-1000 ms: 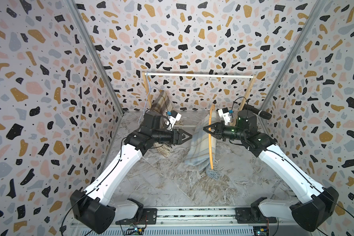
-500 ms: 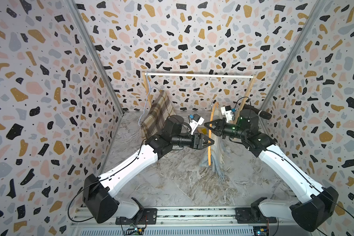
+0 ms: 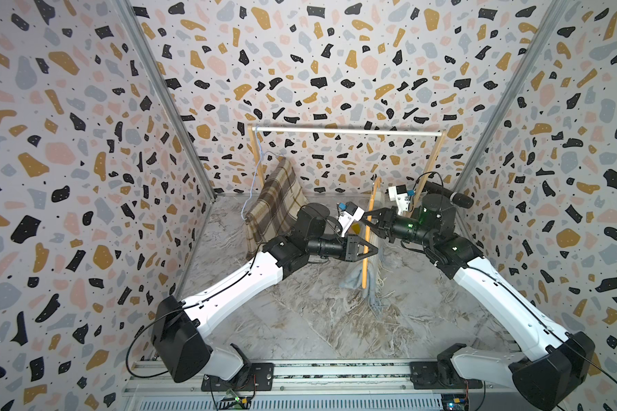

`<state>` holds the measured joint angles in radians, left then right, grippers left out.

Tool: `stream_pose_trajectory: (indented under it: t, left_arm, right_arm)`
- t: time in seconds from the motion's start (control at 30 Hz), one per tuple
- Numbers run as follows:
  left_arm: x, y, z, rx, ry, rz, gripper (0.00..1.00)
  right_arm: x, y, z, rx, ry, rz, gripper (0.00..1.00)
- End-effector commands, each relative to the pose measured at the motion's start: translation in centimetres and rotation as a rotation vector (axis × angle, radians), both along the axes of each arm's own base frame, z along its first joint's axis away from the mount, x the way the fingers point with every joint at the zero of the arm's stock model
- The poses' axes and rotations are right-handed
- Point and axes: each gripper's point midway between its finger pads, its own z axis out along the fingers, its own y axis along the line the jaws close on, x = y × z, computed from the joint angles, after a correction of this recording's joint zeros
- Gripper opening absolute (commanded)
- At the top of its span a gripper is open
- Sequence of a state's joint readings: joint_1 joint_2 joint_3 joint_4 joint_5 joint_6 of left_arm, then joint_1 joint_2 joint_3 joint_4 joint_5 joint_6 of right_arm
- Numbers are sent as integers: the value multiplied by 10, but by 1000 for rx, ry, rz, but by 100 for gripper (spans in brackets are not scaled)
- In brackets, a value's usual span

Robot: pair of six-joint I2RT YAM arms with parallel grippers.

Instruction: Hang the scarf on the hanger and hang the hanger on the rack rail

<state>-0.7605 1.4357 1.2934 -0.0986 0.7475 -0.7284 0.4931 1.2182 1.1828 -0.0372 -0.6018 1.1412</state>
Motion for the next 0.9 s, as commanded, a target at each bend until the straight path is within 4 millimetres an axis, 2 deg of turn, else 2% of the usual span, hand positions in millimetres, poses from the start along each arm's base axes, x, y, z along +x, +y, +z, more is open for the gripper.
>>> stream_pose_trajectory:
  t: [0.0,0.17,0.5,0.67,0.77,0.87]
  left_arm:
    - [2,1,48,-112,-106,15,0]
    - [3,1,48,-102,-116,17,0]
    - [8,-3,40,-73,-114,19,0]
    - [7,-3,40,-74,-115,13,0]
    - [7,-3,39,-71,-116,8,0]
    - [4,-1,40,-69,-131,5,0]
  right_arm:
    - [-9,-5,28,54,-114,-1,15]
    - [-13,-6,14,54,-83,3,19]
    - [-18,-5,11,52,-76,23,19]
    - [-16,3,9,61,-69,40,18]
    - [-16,7,11,71,-73,54,12]
    - [-18,7,16,69,-92,59,0]
